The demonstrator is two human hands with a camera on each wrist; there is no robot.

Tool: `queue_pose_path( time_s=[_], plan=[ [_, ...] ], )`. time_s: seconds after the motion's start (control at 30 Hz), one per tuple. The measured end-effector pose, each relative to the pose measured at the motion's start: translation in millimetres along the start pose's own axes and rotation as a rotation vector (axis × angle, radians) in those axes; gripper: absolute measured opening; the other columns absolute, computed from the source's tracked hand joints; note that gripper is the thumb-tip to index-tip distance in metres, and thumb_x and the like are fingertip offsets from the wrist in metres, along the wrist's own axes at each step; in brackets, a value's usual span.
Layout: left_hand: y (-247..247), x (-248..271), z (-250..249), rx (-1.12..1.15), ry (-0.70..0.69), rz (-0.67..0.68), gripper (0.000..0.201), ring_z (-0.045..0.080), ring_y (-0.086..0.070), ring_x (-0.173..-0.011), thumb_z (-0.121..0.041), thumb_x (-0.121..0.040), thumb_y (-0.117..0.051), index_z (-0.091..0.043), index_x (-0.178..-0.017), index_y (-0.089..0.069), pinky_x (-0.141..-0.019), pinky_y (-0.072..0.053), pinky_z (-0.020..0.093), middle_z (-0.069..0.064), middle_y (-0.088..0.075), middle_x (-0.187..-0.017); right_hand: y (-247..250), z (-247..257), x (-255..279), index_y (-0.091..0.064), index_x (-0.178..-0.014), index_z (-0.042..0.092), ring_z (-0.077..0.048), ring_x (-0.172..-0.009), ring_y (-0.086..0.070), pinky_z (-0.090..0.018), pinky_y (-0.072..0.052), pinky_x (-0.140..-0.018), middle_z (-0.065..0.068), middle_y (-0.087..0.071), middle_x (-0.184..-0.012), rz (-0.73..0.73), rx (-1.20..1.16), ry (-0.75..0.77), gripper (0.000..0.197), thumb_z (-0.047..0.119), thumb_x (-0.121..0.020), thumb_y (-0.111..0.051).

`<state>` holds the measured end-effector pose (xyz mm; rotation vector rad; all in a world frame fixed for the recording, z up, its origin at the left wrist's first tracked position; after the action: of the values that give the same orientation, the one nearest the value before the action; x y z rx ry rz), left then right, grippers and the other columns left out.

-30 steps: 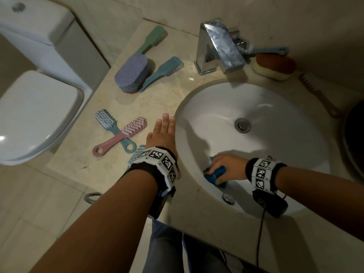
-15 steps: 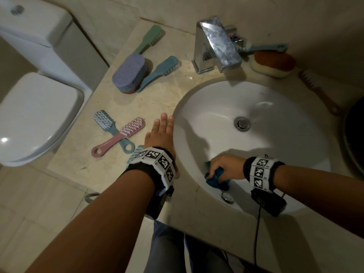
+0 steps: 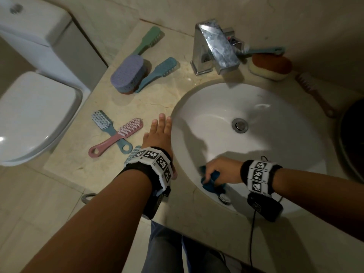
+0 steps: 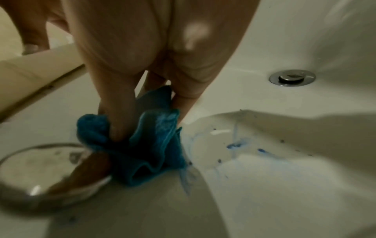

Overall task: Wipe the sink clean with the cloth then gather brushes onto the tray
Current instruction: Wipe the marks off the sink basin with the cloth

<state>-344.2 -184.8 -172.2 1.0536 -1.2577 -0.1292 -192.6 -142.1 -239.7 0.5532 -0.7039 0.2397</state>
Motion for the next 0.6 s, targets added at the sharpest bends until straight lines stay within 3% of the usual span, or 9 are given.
queue_pose_path(
  time_s=[0.13,0.23,0.33,0.47,0.57,0.6],
  plan=[
    [-0.2,-1.2,0.4,-0.017,0.009,-0.009,0.155,0.026,0.016,-0.146,-0.034,-0.048,-0.092,-0.013,-0.145,0.027,-0.120,-0.011,0.043,0.005,0.031,-0.153,-5.6,-6.5,6.8,-0.073,-0.098,0.012,-0.011,-0.093,-0.051,-0.023,-0.044,-0.085,0.020,-0.049,-0.085,0.056,0.021,-0.018,0.025,0.000,-0.077,-0.066],
    [0.2,-1.8,0.4,-0.027,0.015,-0.018,0.154,0.025,0.016,-0.146,-0.034,-0.050,-0.092,-0.013,-0.145,0.027,-0.120,-0.012,0.043,0.005,0.031,-0.153,13.7,-4.9,-9.9,-0.073,-0.100,0.010,-0.015,-0.094,-0.054,-0.015,-0.036,-0.077,0.004,-0.059,-0.094,-0.076,0.060,-0.042,0.026,0.002,-0.076,-0.068],
    [0.4,-2.3,0.3,-0.020,0.016,-0.022,0.152,0.025,0.016,-0.146,-0.033,-0.051,-0.091,-0.013,-0.145,0.027,-0.120,-0.011,0.043,0.005,0.031,-0.154,26.8,-0.7,-23.7,-0.070,-0.106,0.010,-0.020,-0.105,-0.055,-0.015,-0.035,-0.080,-0.006,-0.062,-0.113,-0.179,0.136,-0.026,0.030,0.006,-0.077,-0.070],
    [0.7,-0.8,0.1,-0.014,0.005,-0.016,0.154,0.026,0.016,-0.146,-0.033,-0.049,-0.092,-0.013,-0.145,0.027,-0.120,-0.011,0.043,0.005,0.030,-0.154,12.8,-6.3,-13.9,-0.072,-0.102,0.014,-0.009,-0.093,-0.053,-0.018,-0.039,-0.080,0.003,-0.060,-0.098,-0.098,0.049,-0.047,0.029,0.004,-0.076,-0.069],
    [1.7,0.0,-0.2,-0.011,0.001,-0.024,0.151,0.026,0.016,-0.146,-0.033,-0.052,-0.091,-0.013,-0.145,0.027,-0.120,-0.011,0.043,0.006,0.030,-0.154,-0.8,-15.9,1.0,-0.072,-0.105,0.020,-0.006,-0.095,-0.052,-0.018,-0.040,-0.083,0.012,-0.056,-0.094,0.075,0.074,-0.065,0.030,0.009,-0.078,-0.070],
    [1.9,0.3,-0.1,-0.011,0.001,-0.027,0.151,0.026,0.016,-0.146,-0.033,-0.052,-0.091,-0.013,-0.145,0.027,-0.121,-0.011,0.043,0.006,0.030,-0.154,5.0,-21.0,1.8,-0.071,-0.106,0.022,-0.005,-0.096,-0.052,-0.018,-0.039,-0.085,0.014,-0.056,-0.094,0.074,0.084,-0.076,0.031,0.011,-0.078,-0.070]
  ],
)
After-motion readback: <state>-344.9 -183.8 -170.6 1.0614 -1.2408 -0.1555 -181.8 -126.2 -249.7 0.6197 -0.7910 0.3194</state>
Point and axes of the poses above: each hand's wrist, its own x-axis away from the middle knuckle, its own y-axis out of the back of the hand, z = x × y, the point moved 10 cm from there along -x, towards the middle knuckle
